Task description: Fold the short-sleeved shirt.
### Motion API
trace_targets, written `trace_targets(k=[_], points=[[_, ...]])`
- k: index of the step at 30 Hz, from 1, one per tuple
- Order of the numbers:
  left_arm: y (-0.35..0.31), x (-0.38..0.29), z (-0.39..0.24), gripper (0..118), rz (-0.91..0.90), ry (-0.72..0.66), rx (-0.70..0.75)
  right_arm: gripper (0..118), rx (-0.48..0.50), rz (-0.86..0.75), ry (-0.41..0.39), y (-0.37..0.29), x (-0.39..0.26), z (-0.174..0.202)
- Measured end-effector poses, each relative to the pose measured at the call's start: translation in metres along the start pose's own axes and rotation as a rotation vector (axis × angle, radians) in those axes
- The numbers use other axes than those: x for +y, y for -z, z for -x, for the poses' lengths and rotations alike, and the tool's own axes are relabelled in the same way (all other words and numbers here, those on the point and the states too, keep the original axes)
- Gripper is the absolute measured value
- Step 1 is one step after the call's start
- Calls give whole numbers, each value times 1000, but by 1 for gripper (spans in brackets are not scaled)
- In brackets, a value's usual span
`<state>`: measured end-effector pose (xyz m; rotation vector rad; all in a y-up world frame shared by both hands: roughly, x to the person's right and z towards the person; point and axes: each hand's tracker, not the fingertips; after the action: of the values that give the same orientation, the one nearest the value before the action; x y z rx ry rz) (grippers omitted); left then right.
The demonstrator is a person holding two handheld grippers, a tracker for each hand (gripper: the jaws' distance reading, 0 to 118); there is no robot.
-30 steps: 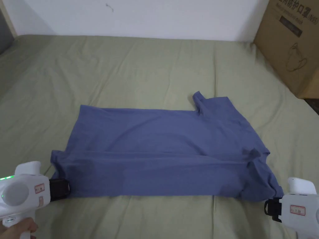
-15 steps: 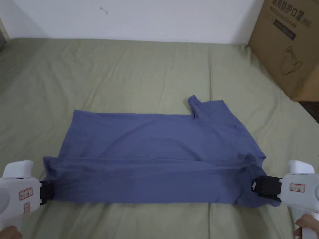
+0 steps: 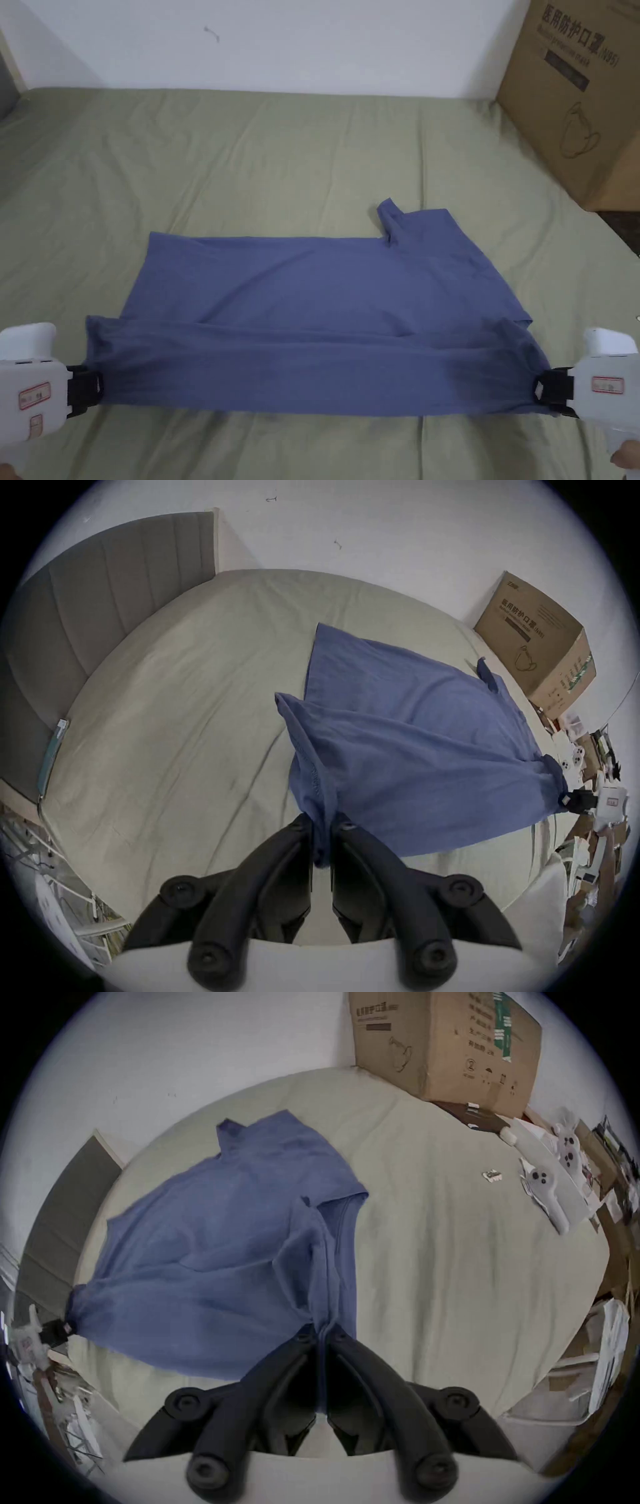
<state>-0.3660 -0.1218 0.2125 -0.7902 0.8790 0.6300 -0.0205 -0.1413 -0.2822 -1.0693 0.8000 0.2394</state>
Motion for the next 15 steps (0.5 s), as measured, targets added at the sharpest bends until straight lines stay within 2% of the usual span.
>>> trace_targets(k=[5,8,15], points=[[-22,-12,4,8,6,25,20,1,38,6,13,-25,-16,-9],[-37,-31,15,8,12,-21,-3,1,35,25,-9,-35,-35,-11],[-25,-74,23,10,85,3,41,1,10,132,-5,-16,-83,-19]])
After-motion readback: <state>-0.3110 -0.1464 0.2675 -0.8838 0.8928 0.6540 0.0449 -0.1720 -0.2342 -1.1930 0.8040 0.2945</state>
